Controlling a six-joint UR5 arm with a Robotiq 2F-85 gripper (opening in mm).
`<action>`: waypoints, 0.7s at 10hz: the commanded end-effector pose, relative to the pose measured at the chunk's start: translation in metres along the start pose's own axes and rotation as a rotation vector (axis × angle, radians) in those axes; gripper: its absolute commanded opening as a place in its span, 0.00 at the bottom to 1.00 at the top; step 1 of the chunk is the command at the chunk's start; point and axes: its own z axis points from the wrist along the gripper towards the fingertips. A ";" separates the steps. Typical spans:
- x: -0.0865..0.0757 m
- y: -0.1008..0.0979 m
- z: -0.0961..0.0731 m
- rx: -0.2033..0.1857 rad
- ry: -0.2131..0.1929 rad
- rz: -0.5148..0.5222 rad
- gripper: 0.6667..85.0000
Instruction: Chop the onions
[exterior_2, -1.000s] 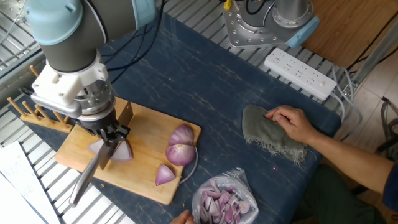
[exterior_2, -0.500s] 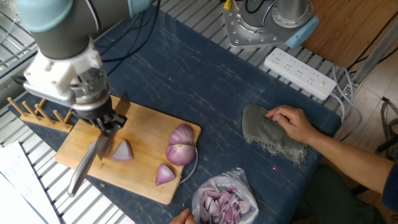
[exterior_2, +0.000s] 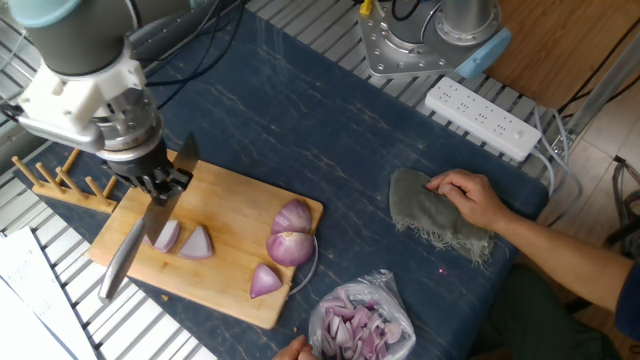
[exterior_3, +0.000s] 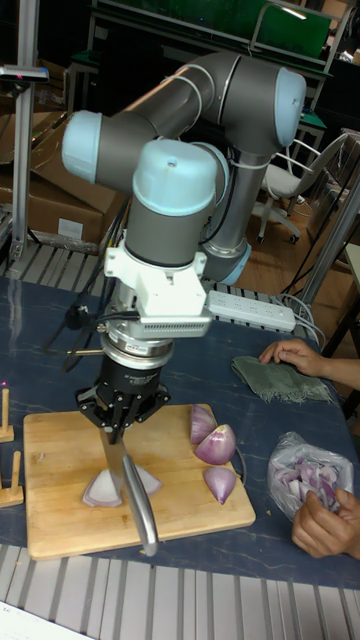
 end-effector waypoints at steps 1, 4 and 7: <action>-0.007 0.001 0.001 -0.046 -0.015 0.020 0.00; -0.008 0.004 0.002 -0.051 -0.005 0.018 0.00; -0.008 0.006 0.001 -0.031 0.000 0.022 0.00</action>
